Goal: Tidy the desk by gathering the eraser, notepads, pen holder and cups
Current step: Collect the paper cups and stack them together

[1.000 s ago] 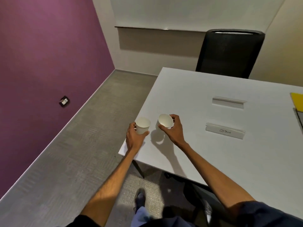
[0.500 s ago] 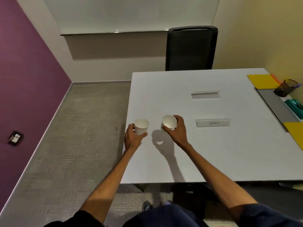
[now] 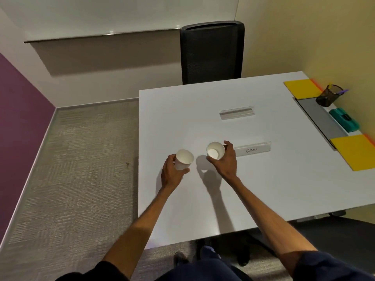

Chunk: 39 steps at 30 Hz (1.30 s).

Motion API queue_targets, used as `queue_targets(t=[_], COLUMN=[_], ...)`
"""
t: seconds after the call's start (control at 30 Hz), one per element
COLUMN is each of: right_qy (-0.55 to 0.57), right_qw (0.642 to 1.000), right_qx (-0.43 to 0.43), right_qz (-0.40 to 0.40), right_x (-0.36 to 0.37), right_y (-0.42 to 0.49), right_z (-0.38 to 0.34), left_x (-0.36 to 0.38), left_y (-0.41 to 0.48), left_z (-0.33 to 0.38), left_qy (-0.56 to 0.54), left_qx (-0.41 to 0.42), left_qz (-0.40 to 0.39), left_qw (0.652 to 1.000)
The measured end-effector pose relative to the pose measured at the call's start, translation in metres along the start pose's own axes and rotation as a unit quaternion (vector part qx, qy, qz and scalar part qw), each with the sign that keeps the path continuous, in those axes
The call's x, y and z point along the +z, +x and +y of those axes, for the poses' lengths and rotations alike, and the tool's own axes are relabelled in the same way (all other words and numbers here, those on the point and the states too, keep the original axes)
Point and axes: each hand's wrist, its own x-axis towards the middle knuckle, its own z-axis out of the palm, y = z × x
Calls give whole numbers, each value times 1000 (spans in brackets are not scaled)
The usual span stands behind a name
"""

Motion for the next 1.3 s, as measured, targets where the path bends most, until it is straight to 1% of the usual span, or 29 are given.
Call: queue_targets(t=[0.13,0.3,0.4,0.57,0.83,0.93,1.1,1.23,1.3], right_qy=[-9,-25,-43,-97,-103,-124,-148,-182,-163], right_qw=[999,997,996,991,990,988,987,981,981], right_qx=[35,67,80,83,84,69,30,-60,-108], right_qz=[8,0,-4,-26,-50,-58,-44,-3,8], right_x=[1,6,12,16,13,11,8,6,8], right_y=[28,54,63,68,71,67,60,50,43], right_z=[8,21,28,38,48,49,47,38,31], left_x=[8,24,33,40,46,47,49,51,50], left_y=[16,33,38,46,46,45,42,36,32], left_z=[10,9,6,4,1,1,4,7,9], left_qy=[8,-20,-16,-11,8,14,31,36,43], left_qx=[-11,-33,-39,-40,-45,-43,-33,-23,-17], left_qz=[-15,-5,-9,-24,-36,-39,-39,-37,-43], left_qw=[1000,999,999,999,998,998,998,998,998])
